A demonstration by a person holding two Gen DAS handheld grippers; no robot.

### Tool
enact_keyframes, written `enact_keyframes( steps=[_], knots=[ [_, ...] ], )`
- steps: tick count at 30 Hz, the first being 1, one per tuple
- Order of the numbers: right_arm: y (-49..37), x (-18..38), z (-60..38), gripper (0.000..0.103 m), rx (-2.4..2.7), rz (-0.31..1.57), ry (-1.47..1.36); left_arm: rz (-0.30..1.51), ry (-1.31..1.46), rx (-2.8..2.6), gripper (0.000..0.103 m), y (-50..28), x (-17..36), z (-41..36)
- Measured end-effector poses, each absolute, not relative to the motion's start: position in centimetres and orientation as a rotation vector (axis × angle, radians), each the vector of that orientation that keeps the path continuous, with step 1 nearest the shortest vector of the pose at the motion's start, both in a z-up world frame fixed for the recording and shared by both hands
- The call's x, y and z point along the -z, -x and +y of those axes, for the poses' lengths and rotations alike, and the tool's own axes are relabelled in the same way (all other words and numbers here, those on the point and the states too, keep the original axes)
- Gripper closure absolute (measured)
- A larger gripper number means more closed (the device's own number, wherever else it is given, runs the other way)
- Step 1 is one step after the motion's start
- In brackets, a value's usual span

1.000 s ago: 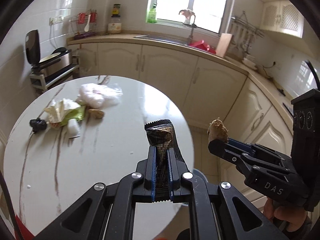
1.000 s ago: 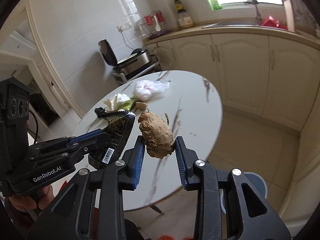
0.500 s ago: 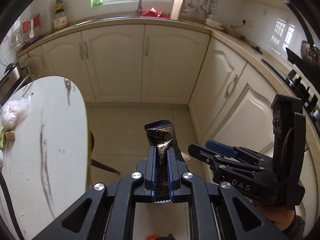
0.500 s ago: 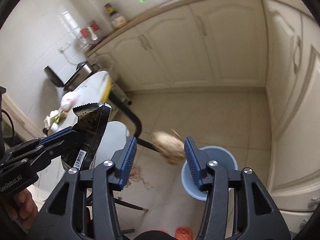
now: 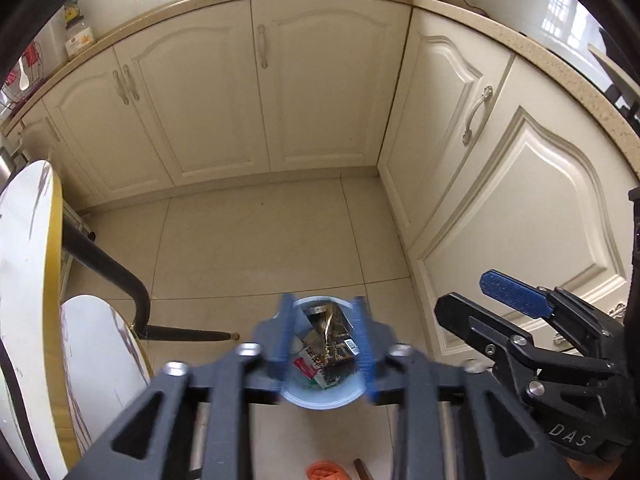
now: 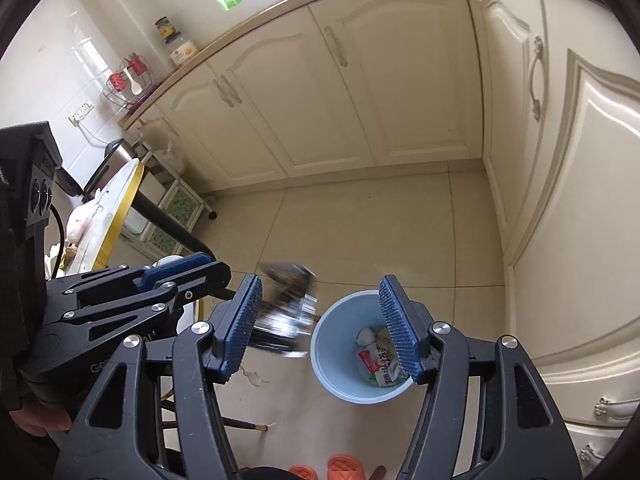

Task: Collect trash
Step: 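Carry snack wrapper and ginger root to the blue bin and release both, then move both tools back over the table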

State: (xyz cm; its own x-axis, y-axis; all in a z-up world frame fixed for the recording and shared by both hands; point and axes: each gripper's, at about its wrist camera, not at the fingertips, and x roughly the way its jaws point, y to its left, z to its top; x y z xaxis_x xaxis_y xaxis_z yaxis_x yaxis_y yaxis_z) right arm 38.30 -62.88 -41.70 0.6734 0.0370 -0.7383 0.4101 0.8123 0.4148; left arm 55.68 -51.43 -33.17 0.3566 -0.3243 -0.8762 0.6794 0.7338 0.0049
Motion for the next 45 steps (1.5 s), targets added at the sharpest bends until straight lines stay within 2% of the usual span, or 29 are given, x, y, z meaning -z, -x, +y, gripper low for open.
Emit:
enact_keyframes(
  steps=[1,3,6,14,20,23,24,29,35,39,45],
  knots=[
    [-37.7,41.7,-63.1,0.045,0.229,0.812,-0.602,0.996,-0.403,0.653,0.051,-55.5,33.0,-51.1],
    [-37.1,41.4,-63.1,0.043,0.226,0.803,-0.604,0.970,-0.387,0.648,0.049,-55.0,32.4,-50.6],
    [-36.4,40.5,-62.8,0.043,0.218,0.789,-0.590,0.938,-0.383,0.616,0.038,-54.0,31.0,-49.3],
    [-33.8,34.0,-58.5,0.038,0.181,0.690,-0.501,0.770,-0.357,0.527,0.020,-47.9,25.0,-43.7],
    [-32.2,28.3,-52.7,0.024,0.133,0.607,-0.413,0.636,-0.283,0.453,0.007,-42.2,20.6,-36.8],
    [-32.0,26.1,-49.4,0.010,0.112,0.585,-0.366,0.577,-0.253,0.411,0.002,-39.2,19.4,-32.8],
    [-32.0,25.4,-48.3,0.007,0.094,0.574,-0.353,0.562,-0.239,0.399,0.001,-38.1,19.2,-31.3],
    [-33.7,23.3,-42.3,0.004,0.016,0.575,-0.269,0.556,-0.187,0.343,0.001,-34.6,18.8,-24.6],
    [-36.8,22.8,-35.9,0.004,-0.061,0.607,-0.201,0.560,-0.110,0.250,0.001,-33.1,17.7,-15.8],
    [-40.2,23.7,-32.7,0.004,-0.094,0.655,-0.160,0.585,-0.079,0.165,0.001,-34.1,18.3,-11.5],
    [-46.3,26.6,-29.4,0.004,-0.126,0.772,-0.095,0.680,-0.055,0.073,0.001,-39.7,20.2,-7.0]
  ],
)
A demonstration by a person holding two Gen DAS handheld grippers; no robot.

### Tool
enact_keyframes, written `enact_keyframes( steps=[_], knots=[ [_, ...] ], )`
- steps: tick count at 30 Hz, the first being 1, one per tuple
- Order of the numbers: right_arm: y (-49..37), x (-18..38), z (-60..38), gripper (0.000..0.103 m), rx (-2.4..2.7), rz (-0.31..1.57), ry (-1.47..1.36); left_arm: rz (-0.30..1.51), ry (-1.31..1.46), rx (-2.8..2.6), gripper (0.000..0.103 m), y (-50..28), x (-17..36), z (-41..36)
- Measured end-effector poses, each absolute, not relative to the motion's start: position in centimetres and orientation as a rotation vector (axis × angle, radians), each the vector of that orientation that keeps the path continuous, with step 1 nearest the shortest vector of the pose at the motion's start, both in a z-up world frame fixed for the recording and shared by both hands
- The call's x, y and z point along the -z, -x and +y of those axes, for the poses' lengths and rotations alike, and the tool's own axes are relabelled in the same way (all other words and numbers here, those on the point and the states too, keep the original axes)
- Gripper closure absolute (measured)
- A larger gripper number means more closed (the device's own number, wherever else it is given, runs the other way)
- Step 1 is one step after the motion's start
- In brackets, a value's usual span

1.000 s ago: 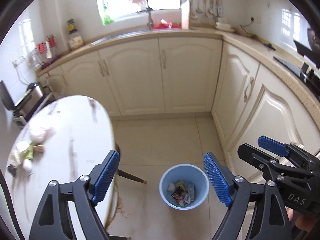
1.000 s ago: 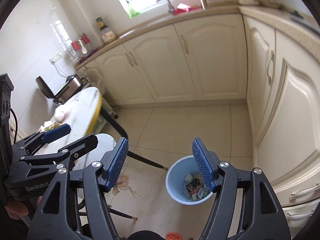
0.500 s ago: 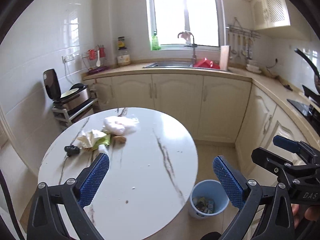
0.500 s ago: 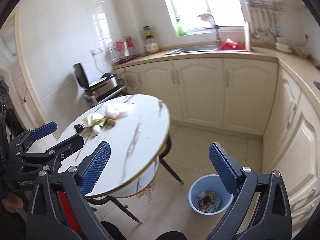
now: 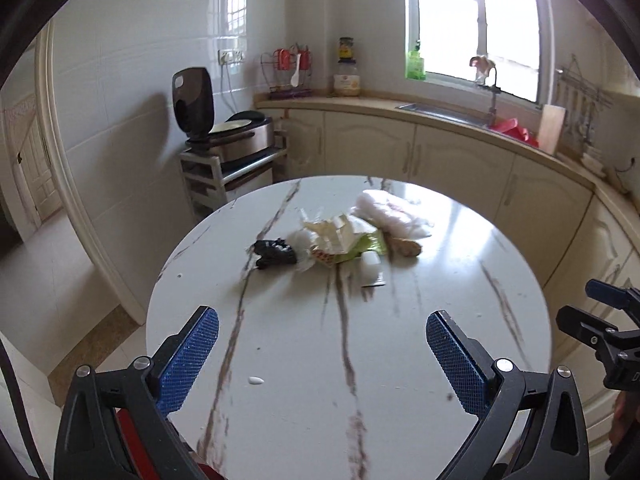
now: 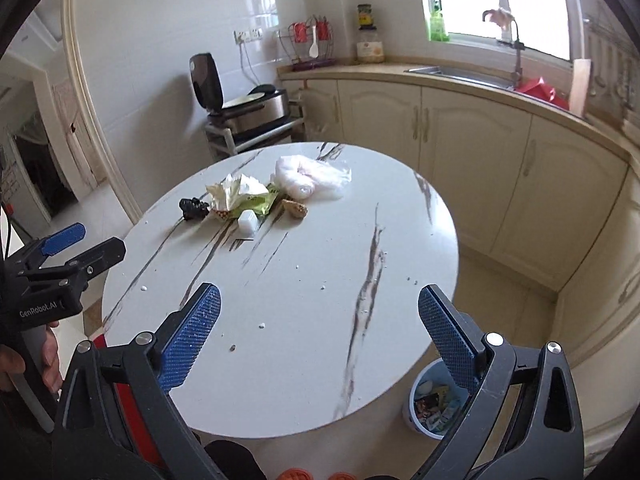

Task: Collect trash
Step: 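Move both tools back over the table, then grasp the black plastic bag with the left tool while the right tool grasps the small ginger piece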

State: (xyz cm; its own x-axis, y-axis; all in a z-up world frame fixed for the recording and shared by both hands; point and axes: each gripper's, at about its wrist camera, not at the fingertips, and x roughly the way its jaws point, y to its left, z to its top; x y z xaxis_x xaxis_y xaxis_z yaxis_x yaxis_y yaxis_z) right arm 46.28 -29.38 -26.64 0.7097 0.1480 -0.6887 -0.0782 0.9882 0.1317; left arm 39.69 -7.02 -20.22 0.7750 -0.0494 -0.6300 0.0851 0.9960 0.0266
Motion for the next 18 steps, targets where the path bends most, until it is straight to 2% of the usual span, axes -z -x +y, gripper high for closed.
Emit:
enact_keyframes(
  steps=[11,13,17,18],
  knots=[
    [-57.3,32.7,-27.0,0.004,-0.158,0.957,-0.026,0.882,-0.061,0.025,0.003,-54.1,24.5,-4.5],
    [-58.7,33.3,-26.9,0.004,-0.156,0.970,-0.022,0.908,-0.091,0.019,0.014,-57.4,25.0,-4.2],
    [-60.7,34.2,-26.6,0.004,-0.162,0.987,-0.004,0.923,-0.133,0.051,0.020,-61.5,25.8,-4.2],
    [-61.1,34.4,-26.5,0.004,-0.165,0.989,-0.001,0.926,-0.133,0.054,0.026,-62.2,25.8,-4.1]
  ],
)
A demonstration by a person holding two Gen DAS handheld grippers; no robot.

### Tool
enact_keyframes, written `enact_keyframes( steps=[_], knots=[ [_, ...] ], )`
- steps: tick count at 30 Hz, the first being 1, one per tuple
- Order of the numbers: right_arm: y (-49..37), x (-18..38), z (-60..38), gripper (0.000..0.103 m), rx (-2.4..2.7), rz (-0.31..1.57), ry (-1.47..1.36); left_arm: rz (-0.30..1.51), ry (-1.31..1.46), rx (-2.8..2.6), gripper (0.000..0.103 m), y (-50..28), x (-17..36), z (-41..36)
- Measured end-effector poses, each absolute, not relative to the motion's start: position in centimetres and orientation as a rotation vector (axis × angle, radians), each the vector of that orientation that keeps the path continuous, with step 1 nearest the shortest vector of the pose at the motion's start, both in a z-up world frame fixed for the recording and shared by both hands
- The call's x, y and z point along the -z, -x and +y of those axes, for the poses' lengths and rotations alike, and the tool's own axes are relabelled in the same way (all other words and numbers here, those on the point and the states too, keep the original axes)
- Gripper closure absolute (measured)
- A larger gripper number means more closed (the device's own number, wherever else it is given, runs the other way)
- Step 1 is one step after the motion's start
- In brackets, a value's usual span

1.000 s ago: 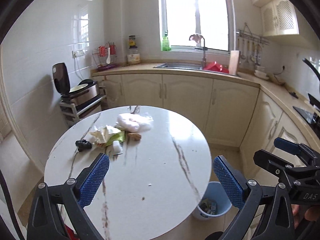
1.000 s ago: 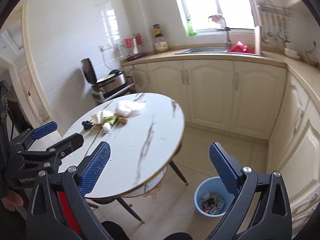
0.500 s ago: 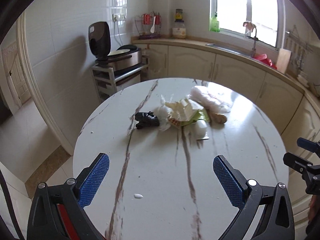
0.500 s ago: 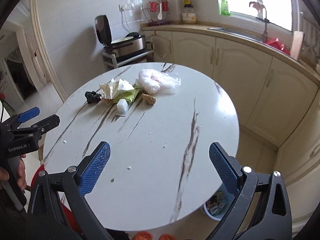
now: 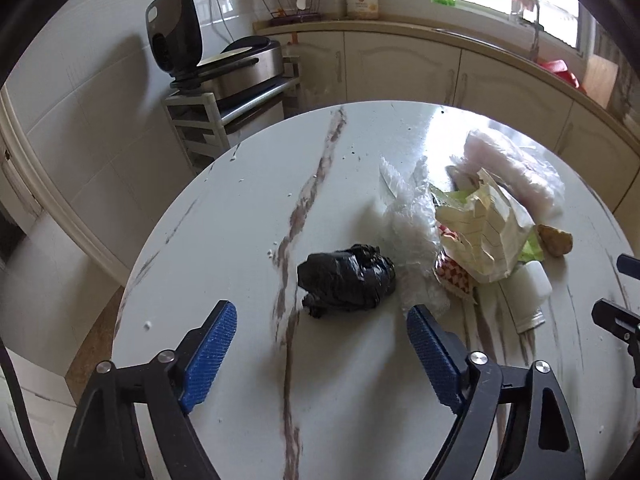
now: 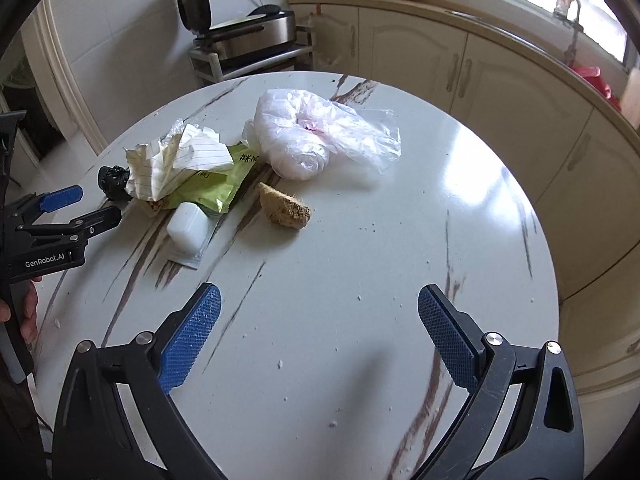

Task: Collect trash
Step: 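Grasp the black plastic bag with the left tool while the right tool grasps the small ginger piece, then carry black bag and ginger piece to the blue bin and release both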

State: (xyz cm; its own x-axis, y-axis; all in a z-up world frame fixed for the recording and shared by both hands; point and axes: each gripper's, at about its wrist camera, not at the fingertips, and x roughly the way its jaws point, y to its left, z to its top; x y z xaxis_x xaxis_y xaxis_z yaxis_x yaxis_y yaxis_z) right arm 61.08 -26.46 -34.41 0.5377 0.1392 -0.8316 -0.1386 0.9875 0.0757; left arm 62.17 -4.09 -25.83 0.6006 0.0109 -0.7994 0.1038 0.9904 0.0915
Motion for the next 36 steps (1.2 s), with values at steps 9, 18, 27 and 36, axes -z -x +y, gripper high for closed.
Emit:
enact_keyframes(
  steps=[9,18,27,36],
  knots=[
    [-64.3,34.8,-24.6,0.007,-0.193,0.996,0.055,0.918,-0.158,0.146,0.074,-64.2,27.7,-4.3],
    [-66.0,35.0,-23.9,0.046,-0.194,1.001,0.076,0.905,-0.098,0.167,0.076,-61.1,26.4,-2.5],
    [-62.2,33.5,-24.7,0.076,-0.247,0.967,0.025,0.896,-0.076,0.205,0.076,-57.6,24.3,-3.2],
    [-52.0,28.3,-29.6,0.076,-0.298,0.831,-0.096,0.848,-0.111,0.309,0.076,-51.0,20.2,-10.0]
  ],
)
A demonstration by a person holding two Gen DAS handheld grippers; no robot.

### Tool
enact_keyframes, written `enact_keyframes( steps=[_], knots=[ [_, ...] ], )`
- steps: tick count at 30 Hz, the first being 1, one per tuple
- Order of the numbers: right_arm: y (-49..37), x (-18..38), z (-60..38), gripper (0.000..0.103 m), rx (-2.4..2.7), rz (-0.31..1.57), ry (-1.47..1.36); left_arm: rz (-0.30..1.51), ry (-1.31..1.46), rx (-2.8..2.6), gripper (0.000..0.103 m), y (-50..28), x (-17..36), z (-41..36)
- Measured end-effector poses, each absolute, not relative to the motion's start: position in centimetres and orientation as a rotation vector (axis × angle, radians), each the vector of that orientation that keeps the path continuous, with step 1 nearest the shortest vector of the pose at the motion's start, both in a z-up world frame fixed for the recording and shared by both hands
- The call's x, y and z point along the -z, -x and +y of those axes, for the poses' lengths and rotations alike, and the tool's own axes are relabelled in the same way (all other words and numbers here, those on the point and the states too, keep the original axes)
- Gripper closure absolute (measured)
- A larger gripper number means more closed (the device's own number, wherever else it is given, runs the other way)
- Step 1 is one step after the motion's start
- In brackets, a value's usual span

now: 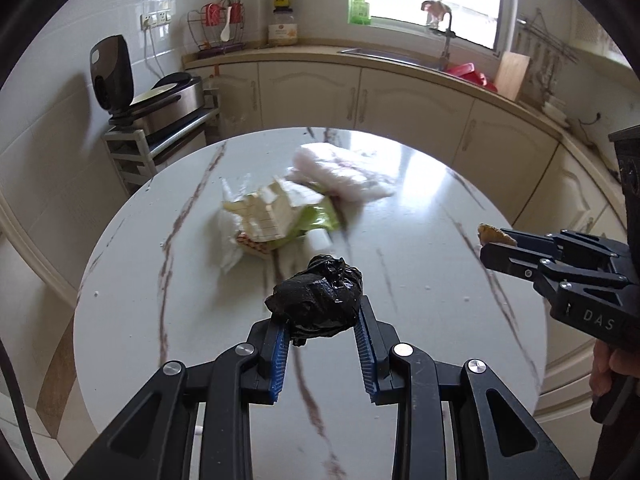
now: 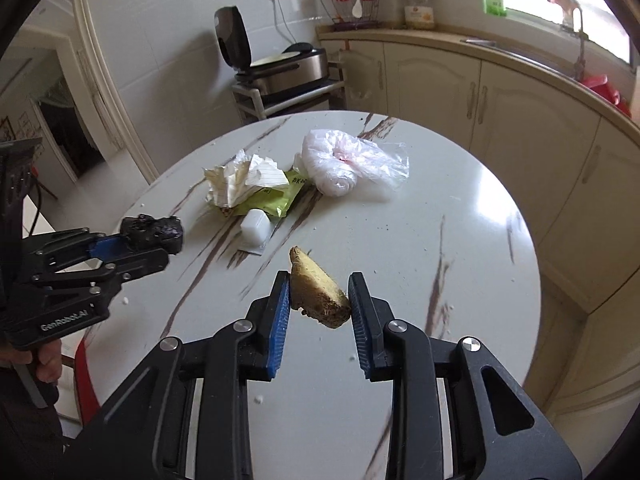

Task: Collect trash
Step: 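Carry black bag and ginger piece to the blue bin and release both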

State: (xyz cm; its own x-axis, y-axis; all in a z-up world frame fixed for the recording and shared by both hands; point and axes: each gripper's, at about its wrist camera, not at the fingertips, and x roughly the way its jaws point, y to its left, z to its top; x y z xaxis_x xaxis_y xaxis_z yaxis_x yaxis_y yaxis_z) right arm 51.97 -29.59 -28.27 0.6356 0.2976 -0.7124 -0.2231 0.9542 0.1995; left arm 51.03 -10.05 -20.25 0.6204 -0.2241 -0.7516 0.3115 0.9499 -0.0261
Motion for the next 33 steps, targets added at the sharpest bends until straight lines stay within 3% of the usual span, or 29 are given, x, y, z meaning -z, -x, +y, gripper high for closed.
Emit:
enact_keyframes(
  steps=[11,23,33],
  knots=[
    [-42.2,27.2,-39.7,0.076,-0.190,0.729,-0.238,0.811,-0.200,0.497,0.076,-44.4,17.4,-24.6],
    [-37.2,32.5,-53.4,0.075,0.072,0.730,-0.445,0.894,-0.342,0.679,0.076,-45.0,21.5,-39.3],
    [-38.0,38.6,-59.4,0.051,0.182,0.795,-0.545,0.998,-0.409,0.718,0.076,-49.7,27.3,-46.8]
  ],
)
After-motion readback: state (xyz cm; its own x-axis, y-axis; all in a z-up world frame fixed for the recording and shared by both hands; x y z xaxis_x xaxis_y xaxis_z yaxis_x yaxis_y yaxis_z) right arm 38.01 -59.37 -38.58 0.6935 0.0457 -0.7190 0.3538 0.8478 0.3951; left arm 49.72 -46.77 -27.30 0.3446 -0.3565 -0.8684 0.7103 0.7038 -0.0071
